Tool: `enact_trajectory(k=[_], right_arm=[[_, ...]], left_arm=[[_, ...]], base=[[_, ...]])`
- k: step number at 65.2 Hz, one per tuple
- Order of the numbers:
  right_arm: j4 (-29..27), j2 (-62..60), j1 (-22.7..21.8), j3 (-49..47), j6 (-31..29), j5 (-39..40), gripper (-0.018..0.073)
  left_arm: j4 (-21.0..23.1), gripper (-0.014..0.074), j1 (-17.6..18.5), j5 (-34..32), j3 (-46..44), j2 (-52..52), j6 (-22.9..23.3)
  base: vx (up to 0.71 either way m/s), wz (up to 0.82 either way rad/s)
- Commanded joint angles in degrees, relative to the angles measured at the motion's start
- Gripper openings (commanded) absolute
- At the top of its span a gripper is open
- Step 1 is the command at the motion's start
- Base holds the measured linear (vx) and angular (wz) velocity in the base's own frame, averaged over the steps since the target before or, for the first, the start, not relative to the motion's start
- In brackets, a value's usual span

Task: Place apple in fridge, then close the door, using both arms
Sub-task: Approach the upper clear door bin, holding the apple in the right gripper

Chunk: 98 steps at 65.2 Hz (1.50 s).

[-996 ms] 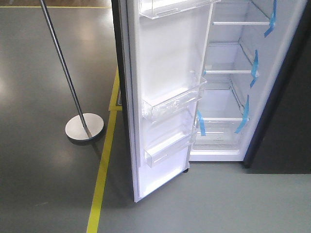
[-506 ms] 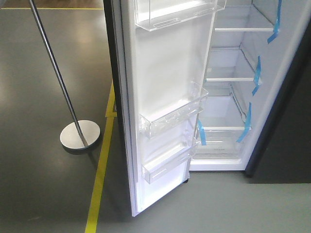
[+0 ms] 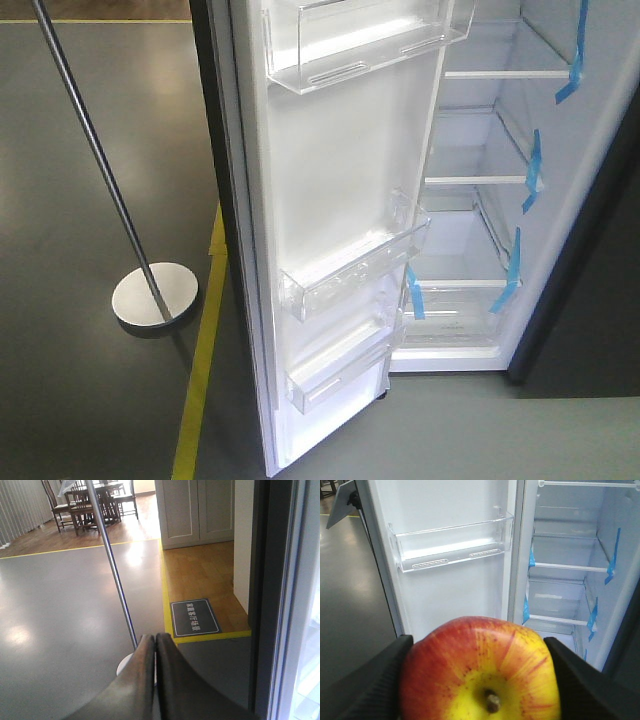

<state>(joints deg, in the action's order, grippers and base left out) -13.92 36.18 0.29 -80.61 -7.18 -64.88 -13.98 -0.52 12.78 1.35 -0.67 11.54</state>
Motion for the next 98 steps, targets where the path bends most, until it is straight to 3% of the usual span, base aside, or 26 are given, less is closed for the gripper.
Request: enact_trajectory(k=[1, 98], right_arm=[[-0.2, 0.6, -0.3, -1.1, -0.2, 4.7, 0.0130], [-0.2, 0.6, -0.3, -1.1, -0.2, 4.7, 0.0130]], left_arm=[[-0.1, -0.0006, 0.4, -4.0, -1.0, -0.9, 0.1], [-0.1, -0.0006, 0.4, -4.0, -1.0, -0.9, 0.1]], base=[[0.12, 0.00], [0.08, -0.01]])
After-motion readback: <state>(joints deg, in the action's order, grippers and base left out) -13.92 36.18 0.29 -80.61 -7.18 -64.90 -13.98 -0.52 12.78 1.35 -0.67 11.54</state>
